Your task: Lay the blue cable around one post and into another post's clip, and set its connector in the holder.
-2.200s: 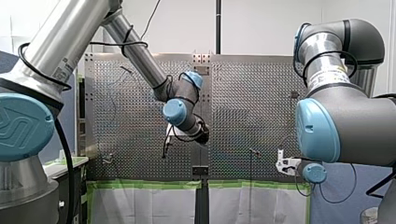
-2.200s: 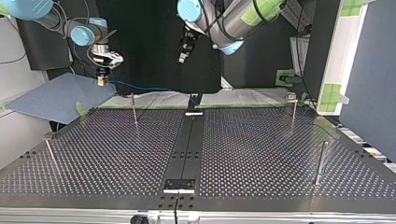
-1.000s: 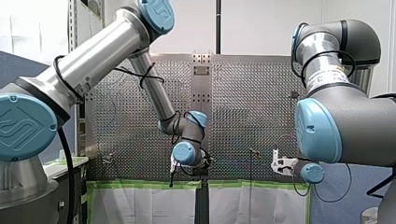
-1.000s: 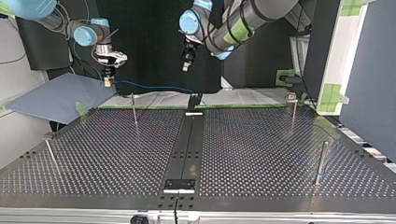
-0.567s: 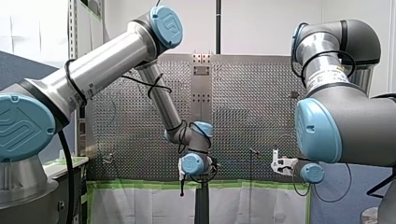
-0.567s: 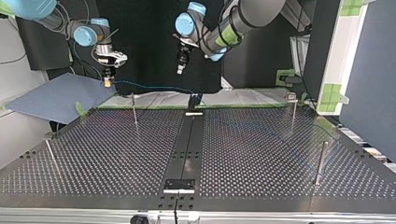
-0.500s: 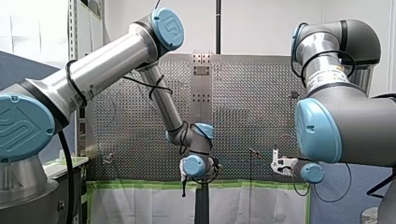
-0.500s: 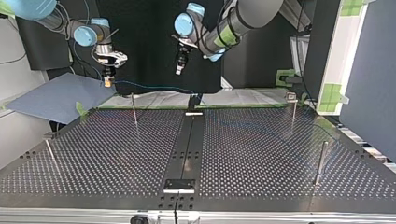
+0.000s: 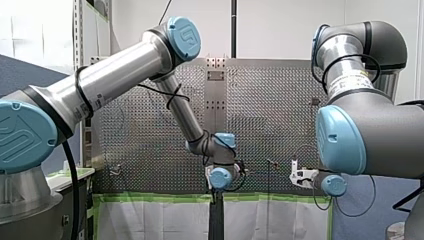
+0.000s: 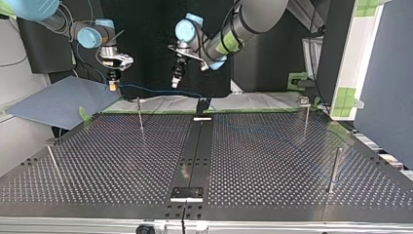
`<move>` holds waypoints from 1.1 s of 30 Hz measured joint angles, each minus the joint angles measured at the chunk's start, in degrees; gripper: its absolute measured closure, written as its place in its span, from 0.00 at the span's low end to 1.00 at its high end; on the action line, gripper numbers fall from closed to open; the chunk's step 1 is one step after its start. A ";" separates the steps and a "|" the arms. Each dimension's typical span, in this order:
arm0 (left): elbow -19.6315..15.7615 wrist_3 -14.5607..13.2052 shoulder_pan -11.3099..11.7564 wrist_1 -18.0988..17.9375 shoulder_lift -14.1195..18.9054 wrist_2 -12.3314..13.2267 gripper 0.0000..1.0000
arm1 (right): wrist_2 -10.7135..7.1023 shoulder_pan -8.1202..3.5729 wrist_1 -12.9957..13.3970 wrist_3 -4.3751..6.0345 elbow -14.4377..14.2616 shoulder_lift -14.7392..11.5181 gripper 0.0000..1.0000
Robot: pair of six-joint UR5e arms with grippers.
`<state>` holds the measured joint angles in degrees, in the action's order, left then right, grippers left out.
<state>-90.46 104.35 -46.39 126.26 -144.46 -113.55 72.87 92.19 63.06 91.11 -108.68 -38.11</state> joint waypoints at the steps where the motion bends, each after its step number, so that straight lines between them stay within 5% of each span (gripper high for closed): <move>1: 0.46 0.06 -0.04 -0.47 -0.30 0.03 0.00 | 0.02 0.01 -0.01 -0.01 0.00 0.00 1.00; 18: 3.70 -0.65 -0.99 -8.85 -4.26 -0.13 0.00 | 0.17 0.00 -0.04 -0.03 0.00 -0.01 1.00; 33: 3.64 -5.72 -1.52 -3.19 -4.28 -0.42 0.00 | 0.17 -0.01 0.04 -0.04 0.01 -0.01 1.00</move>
<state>-86.82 98.63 -47.91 123.07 -148.74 -113.97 73.04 92.18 63.11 91.07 -108.67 -38.11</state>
